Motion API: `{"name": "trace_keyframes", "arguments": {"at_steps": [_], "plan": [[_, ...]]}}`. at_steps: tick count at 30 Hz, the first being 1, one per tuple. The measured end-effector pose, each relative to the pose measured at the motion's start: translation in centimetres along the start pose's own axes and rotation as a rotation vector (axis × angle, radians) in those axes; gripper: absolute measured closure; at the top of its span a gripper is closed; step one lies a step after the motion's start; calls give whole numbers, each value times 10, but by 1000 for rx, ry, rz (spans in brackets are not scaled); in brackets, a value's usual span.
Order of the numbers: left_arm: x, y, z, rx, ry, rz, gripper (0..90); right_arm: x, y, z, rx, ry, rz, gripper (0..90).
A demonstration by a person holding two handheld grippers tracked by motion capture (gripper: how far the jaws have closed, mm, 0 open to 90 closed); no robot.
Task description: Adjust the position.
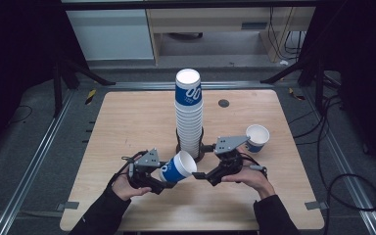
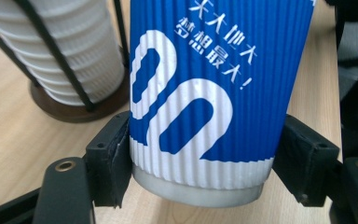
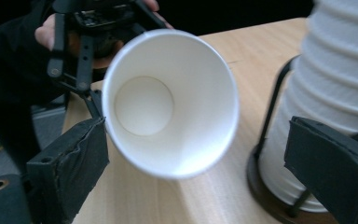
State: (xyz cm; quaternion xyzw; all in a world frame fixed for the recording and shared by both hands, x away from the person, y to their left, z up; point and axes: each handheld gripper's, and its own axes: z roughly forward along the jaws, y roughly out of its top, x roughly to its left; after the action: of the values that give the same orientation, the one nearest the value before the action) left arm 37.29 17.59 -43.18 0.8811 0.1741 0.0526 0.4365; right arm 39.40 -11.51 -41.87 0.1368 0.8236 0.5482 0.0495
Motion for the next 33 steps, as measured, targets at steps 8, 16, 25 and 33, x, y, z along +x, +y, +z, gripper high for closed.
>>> {"name": "trace_keyframes", "arguments": {"at_steps": [8,16,25,33], "plan": [[3,1,-8,-86,33,-30,277,-3,1,-9,-60,6,35,61],[0,3,-8,-139,38,-32,278,0,0,-2,-73,41,51,59],[-10,7,-2,-153,16,-5,278,4,0,8,-95,95,78,60],[-16,8,7,-140,-1,7,277,7,-1,17,-92,124,90,78]]}}
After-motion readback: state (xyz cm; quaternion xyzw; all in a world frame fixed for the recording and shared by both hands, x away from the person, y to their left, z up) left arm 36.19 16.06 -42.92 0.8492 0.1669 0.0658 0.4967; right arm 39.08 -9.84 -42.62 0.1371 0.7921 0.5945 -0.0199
